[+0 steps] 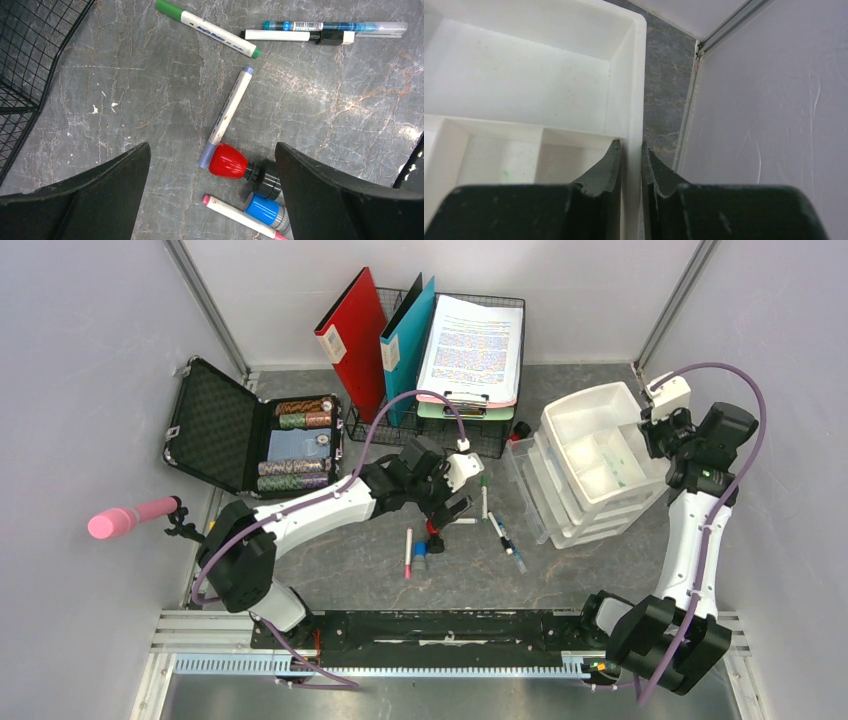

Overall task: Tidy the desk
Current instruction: Pick up the stationery from the center of the board.

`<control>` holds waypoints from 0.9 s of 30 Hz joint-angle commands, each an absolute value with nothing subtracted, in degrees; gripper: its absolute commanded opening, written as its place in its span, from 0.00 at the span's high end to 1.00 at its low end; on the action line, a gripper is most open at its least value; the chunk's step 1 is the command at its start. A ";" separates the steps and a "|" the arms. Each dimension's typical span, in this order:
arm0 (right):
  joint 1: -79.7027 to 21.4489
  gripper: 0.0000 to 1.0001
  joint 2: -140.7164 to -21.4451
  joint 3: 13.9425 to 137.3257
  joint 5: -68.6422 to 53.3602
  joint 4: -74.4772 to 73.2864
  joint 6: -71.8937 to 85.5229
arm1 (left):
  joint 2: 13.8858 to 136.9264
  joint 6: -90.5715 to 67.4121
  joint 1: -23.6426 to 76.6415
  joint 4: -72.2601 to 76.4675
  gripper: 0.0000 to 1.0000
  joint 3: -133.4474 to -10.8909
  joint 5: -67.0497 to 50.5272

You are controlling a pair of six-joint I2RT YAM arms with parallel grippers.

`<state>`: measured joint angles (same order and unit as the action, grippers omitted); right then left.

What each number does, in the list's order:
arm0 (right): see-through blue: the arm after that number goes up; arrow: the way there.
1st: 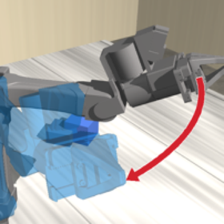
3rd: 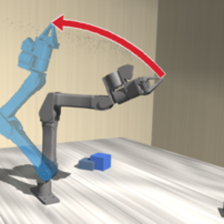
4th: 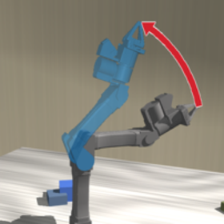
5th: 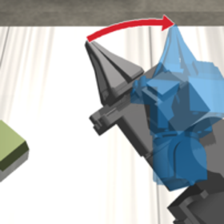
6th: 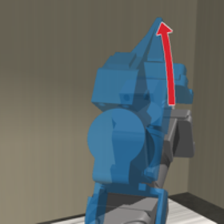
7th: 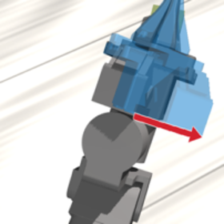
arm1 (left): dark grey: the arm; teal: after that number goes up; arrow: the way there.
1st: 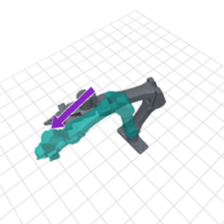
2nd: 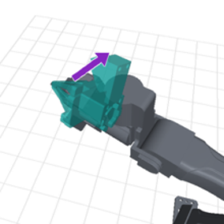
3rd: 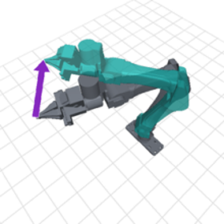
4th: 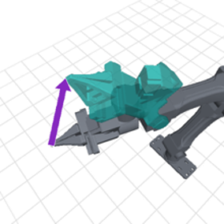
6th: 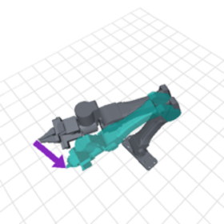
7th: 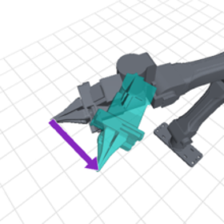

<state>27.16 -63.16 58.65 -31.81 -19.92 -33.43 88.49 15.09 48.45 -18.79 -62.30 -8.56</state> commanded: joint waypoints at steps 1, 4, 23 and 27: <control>29.08 1.00 -65.76 59.18 -23.41 -37.90 -41.49 | 89.97 20.01 48.28 -18.87 0.00 -65.33 -8.94; 29.18 1.00 -66.23 60.86 -23.35 -38.97 -42.33 | 92.18 22.59 48.34 -20.49 0.00 -66.58 -10.48; 30.20 1.00 -69.63 67.49 -21.67 -46.44 -50.79 | 99.65 27.29 49.90 -23.55 0.00 -71.12 -8.21; 30.21 1.00 -69.19 67.77 -23.02 -47.55 -51.11 | 101.17 28.48 50.27 -24.22 0.00 -71.91 -8.49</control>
<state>28.77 -67.72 68.84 -29.93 -35.81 -46.76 99.55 25.21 49.67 -24.16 -69.32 -8.03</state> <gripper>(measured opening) 0.196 0.996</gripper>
